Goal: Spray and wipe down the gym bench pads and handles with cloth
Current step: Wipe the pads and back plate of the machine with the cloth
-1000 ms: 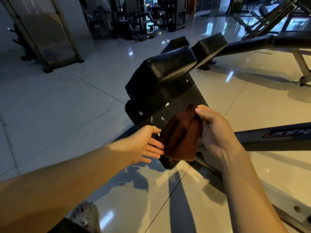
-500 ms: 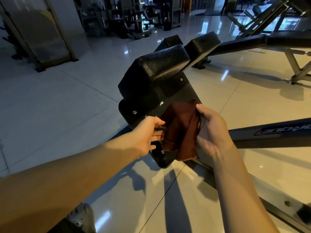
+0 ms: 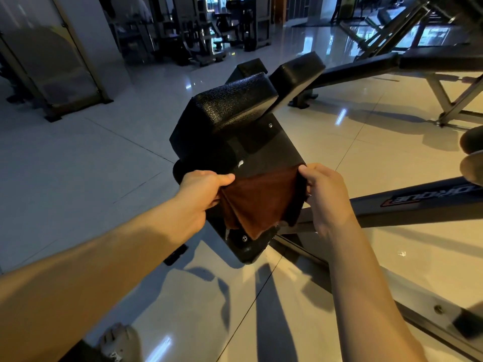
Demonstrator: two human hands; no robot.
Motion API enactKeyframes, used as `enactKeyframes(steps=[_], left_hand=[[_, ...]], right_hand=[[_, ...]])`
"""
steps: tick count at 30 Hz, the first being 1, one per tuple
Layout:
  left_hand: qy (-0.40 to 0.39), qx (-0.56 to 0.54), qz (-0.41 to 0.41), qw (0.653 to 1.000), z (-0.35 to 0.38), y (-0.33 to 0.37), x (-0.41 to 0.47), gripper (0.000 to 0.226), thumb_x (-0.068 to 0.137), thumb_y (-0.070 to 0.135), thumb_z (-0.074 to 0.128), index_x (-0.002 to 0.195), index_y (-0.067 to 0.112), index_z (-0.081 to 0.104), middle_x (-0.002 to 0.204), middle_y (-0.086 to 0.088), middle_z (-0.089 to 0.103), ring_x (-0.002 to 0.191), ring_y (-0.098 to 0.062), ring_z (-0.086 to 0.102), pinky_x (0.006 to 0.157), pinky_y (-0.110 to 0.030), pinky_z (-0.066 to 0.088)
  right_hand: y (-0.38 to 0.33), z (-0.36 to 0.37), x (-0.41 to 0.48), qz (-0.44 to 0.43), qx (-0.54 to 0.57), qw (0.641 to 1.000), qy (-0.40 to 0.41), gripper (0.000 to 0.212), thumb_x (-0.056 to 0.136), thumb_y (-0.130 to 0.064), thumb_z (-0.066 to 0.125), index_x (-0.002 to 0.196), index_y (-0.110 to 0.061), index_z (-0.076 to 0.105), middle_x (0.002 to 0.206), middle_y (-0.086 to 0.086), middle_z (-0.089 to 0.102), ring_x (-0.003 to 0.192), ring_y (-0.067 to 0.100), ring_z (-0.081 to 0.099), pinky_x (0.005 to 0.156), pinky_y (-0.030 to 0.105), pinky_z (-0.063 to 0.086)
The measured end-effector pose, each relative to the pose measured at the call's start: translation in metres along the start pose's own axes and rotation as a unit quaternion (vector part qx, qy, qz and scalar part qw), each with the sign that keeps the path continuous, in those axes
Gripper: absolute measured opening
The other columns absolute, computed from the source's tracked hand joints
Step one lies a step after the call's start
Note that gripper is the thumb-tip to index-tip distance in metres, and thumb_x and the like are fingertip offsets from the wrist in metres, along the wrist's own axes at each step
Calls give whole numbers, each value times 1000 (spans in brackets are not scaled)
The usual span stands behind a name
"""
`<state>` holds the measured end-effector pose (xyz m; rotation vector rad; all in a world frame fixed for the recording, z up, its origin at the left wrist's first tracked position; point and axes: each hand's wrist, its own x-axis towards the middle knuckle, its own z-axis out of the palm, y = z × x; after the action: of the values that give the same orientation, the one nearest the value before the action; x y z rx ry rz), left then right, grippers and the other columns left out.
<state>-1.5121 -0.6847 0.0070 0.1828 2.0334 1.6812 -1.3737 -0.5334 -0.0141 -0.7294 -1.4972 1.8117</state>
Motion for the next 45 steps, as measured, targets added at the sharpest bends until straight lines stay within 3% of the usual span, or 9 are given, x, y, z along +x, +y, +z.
enactKeyframes(steps=[8,12,16,21,25,32,39,43,45], left_hand=[[-110,230,123,959,-17,17,-15,37,81,10,82,112,26,70,109,1,68,101,-14,66,84,-25,53],[-116,337,178,917,-22,16,-18,6,90,19,77,93,23,76,93,0,75,90,-15,73,85,-32,59],[-172,289,94,937,-34,24,-13,12,97,23,68,94,16,78,91,1,78,86,-7,73,74,-17,51],[-118,181,-13,976,-32,7,3,12,98,24,68,102,16,76,92,-3,78,89,-18,73,79,-34,55],[-23,158,-36,987,-24,0,11,16,93,27,74,106,17,72,104,-6,75,99,-25,70,92,-44,56],[21,152,3,988,-20,-9,10,12,94,23,74,93,12,73,91,-5,75,85,-19,71,71,-35,58],[-12,72,47,996,-6,-12,-7,18,98,27,68,95,10,72,89,-13,76,79,-20,75,77,-37,64],[-75,2,25,997,-16,-1,-8,23,98,32,67,106,12,75,96,-8,79,90,-17,77,76,-32,62],[-86,11,25,996,-22,3,-6,13,98,20,67,104,11,75,94,-8,79,85,-14,77,68,-26,61]], right_hand=[[6,-15,8,-74,-57,995,-30,17,99,-19,64,85,-18,74,114,-4,73,110,7,63,96,29,49],[9,-20,9,-95,-38,992,-72,18,101,-21,60,88,-17,71,83,-6,69,91,14,64,86,34,51],[12,-24,11,-50,-3,990,-131,8,94,-9,68,100,-14,69,79,-7,72,83,11,70,70,25,55],[25,-5,14,-7,-59,997,-46,24,91,-2,73,108,-15,62,72,-2,69,71,12,71,64,25,53],[40,8,16,56,-53,997,4,38,92,-8,73,122,-21,55,80,0,71,82,15,73,71,29,56],[46,25,13,-6,-146,988,56,29,94,-19,73,122,-21,64,80,-2,72,84,10,71,92,38,58],[28,56,-24,-168,-245,954,-51,27,96,-21,69,121,-32,66,96,-23,69,95,-5,65,85,18,53],[25,52,-27,-148,-195,949,-198,35,100,-1,52,123,-18,71,111,-9,76,110,-2,67,95,24,55],[24,47,-25,-134,-134,970,-154,35,100,3,47,115,-15,73,102,-4,78,104,3,71,92,28,58]])
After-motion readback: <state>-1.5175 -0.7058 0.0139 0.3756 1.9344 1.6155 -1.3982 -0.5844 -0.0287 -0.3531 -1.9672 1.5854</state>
